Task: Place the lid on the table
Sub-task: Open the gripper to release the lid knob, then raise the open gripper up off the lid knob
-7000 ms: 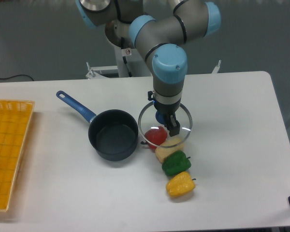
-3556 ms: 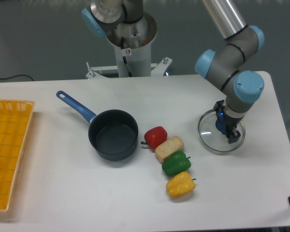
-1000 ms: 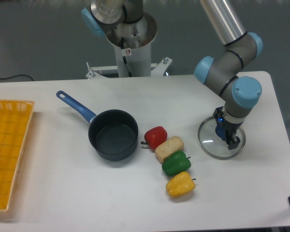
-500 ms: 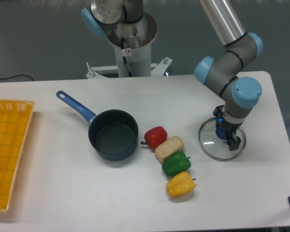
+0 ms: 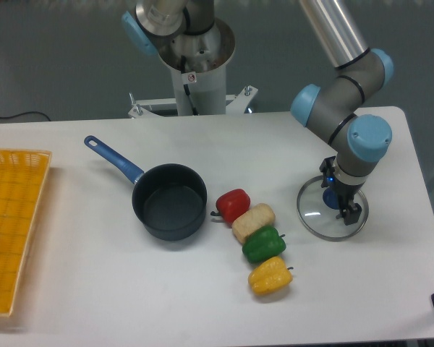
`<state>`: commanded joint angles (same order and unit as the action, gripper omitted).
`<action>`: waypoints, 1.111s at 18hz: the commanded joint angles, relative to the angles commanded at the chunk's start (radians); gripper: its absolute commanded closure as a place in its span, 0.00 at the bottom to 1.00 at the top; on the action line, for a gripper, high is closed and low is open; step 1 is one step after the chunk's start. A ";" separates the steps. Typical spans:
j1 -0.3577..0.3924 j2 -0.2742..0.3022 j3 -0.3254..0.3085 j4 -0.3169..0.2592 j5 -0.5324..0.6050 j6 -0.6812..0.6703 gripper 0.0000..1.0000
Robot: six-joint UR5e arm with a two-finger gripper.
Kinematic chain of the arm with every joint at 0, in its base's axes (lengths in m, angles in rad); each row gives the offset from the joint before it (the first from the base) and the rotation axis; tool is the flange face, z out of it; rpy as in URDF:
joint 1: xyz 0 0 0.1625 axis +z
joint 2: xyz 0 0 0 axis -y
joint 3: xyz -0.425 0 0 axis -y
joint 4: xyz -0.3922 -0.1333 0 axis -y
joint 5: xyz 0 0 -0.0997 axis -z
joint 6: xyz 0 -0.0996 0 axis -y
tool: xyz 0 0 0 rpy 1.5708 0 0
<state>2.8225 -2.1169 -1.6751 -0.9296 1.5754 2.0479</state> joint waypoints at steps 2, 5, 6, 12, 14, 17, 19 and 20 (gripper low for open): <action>0.000 0.003 0.002 0.000 0.000 -0.002 0.01; 0.000 0.011 0.008 0.000 0.000 -0.003 0.00; -0.002 0.012 0.017 -0.002 0.000 -0.003 0.00; 0.002 0.051 0.034 -0.005 -0.002 0.008 0.00; 0.003 0.069 0.035 -0.005 -0.002 0.009 0.00; -0.003 0.097 0.041 -0.005 -0.002 0.000 0.00; -0.017 0.106 0.052 -0.011 0.000 -0.012 0.00; -0.028 0.116 0.063 -0.024 0.005 -0.034 0.00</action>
<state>2.7950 -2.0004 -1.6123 -0.9540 1.5800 2.0143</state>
